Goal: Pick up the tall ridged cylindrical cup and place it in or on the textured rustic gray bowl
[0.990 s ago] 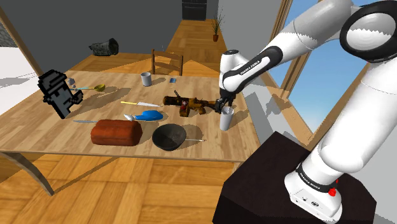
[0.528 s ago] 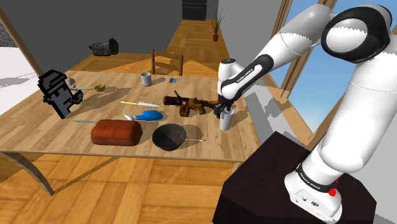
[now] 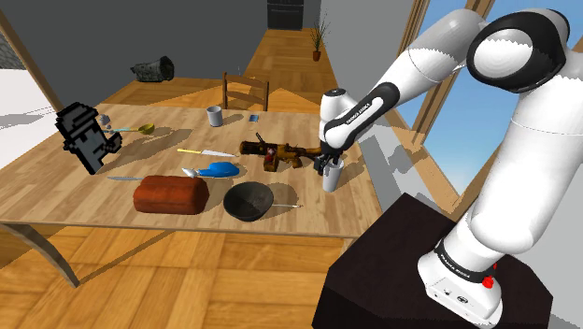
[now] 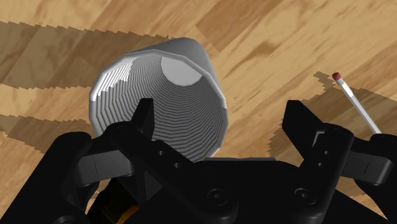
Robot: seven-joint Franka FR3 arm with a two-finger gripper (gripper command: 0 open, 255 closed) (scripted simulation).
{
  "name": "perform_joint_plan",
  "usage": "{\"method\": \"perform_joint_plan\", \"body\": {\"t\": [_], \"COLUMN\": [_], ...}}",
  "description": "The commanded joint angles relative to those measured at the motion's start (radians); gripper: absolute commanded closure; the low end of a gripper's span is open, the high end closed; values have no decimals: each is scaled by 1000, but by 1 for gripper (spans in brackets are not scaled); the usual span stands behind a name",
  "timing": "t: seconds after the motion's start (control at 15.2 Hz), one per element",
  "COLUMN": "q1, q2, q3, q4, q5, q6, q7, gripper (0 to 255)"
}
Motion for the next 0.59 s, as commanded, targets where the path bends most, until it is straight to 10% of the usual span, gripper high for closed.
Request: {"method": "perform_joint_plan", "body": {"t": [0.0,0.07,0.53], "q1": [0,0,0], "q2": [0,0,0], "q3": [0,0,0], "q4": [0,0,0], "q5": [0,0,0], "q6": [0,0,0], "q7": [0,0,0], "gripper": [0,255,255]}}
